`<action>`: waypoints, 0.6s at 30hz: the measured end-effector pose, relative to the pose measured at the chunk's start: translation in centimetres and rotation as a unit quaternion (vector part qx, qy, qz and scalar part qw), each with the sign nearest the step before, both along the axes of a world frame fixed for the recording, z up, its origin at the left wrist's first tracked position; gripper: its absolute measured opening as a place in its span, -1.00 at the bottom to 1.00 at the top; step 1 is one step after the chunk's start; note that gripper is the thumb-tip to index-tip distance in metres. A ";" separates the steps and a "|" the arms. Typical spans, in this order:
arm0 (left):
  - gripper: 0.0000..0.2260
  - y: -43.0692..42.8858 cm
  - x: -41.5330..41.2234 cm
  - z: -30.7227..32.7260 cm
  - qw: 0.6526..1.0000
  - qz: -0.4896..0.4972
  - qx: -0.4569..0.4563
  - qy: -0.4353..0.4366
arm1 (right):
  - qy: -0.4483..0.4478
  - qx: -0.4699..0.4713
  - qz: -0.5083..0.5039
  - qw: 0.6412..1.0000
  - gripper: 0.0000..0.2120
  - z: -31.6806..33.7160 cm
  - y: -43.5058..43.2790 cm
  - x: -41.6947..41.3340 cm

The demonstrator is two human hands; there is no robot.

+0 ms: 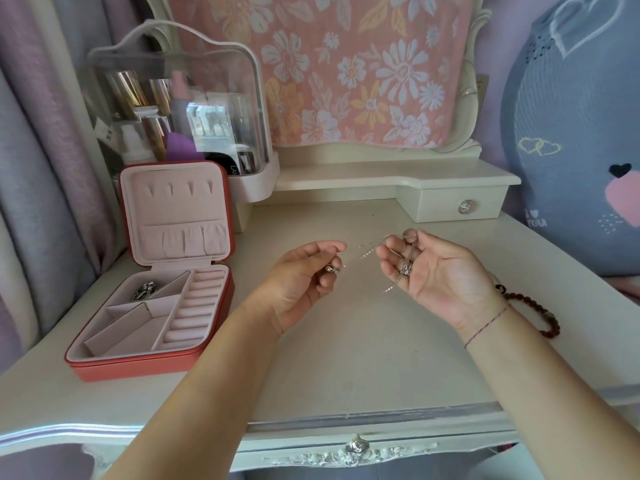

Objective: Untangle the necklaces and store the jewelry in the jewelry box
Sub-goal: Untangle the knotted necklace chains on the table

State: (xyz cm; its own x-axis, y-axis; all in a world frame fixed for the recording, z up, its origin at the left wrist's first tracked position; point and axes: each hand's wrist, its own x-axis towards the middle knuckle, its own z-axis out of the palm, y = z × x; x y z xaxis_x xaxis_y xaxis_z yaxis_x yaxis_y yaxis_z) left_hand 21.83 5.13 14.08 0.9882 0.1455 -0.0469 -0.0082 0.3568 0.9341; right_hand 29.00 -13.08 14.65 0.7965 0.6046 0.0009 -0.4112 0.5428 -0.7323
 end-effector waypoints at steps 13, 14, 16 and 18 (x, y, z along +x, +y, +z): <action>-0.77 0.5 0.0 0.1 0.995 -0.068 -0.072 0.005 | 0.009 0.057 0.016 0.998 -0.87 0.2 -0.3 0.0; -0.73 0.5 -0.1 0.1 0.994 -0.083 -0.071 0.003 | 0.013 0.060 0.016 0.998 -0.87 0.3 -0.3 0.0; -0.65 0.5 -0.3 0.1 0.991 -0.117 -0.070 -0.005 | 0.015 0.056 0.015 0.998 -0.89 0.2 -0.3 0.0; -0.62 0.6 -0.4 0.1 0.987 -0.141 -0.072 -0.014 | -0.002 0.022 0.012 1.000 -0.94 0.0 -0.2 0.0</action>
State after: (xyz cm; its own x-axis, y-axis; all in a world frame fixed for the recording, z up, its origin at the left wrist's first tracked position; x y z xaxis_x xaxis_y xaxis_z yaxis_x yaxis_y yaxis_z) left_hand 21.44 5.68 14.19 0.9898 -0.1410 -0.0197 0.0855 0.4780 0.8742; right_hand 29.03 -13.27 14.68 0.7812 0.6235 0.0306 -0.4223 0.5640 -0.7096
